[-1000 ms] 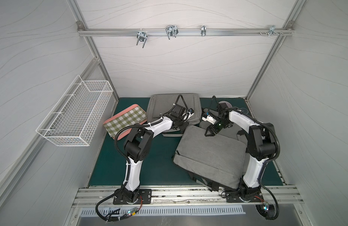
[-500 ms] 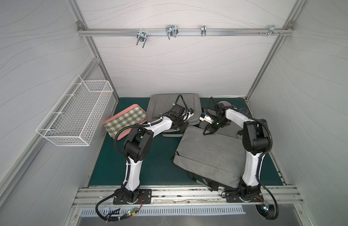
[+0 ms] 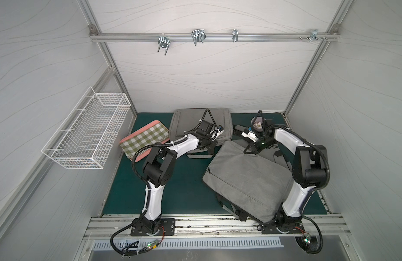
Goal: Open the zippered laptop bag and take out the laptop
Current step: Adjust the zippered laptop bag.
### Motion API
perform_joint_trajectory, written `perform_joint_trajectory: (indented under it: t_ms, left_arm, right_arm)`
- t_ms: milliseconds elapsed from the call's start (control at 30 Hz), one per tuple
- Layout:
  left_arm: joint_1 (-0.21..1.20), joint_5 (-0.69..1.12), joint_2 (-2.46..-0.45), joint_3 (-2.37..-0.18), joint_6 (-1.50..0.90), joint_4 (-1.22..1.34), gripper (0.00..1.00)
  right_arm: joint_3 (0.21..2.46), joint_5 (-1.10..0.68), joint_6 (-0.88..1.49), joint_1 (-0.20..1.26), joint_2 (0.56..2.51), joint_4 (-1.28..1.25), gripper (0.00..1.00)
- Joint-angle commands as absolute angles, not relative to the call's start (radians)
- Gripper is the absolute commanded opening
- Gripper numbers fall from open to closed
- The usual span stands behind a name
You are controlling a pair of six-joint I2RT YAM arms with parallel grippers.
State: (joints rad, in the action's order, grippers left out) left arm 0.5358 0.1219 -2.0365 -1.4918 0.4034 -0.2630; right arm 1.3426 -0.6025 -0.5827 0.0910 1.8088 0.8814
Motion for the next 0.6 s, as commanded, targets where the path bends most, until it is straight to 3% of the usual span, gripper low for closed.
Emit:
perform_joint_trajectory:
  t_ms: [0, 433, 500, 567]
  left_arm:
    - [0.513, 0.11, -1.98, -1.523, 0.397, -0.228, 0.1]
    - [0.513, 0.119, -1.957, -1.545, 0.392, -0.236, 0.1]
    - [0.513, 0.129, -1.952, -1.545, 0.394, -0.235, 0.1]
    - [0.514, 0.136, -1.951, -1.544, 0.394, -0.235, 0.1]
  right_arm:
    - [1.307, -0.612, -0.591, 0.018, 1.727, 0.852, 0.0]
    - [1.174, -0.559, -0.42, -0.303, 1.649, 0.688, 0.0]
    - [1.143, -0.519, -0.402, -0.311, 1.636, 0.67, 0.03]
    - [1.118, -0.488, -0.385, -0.309, 1.618, 0.647, 0.17]
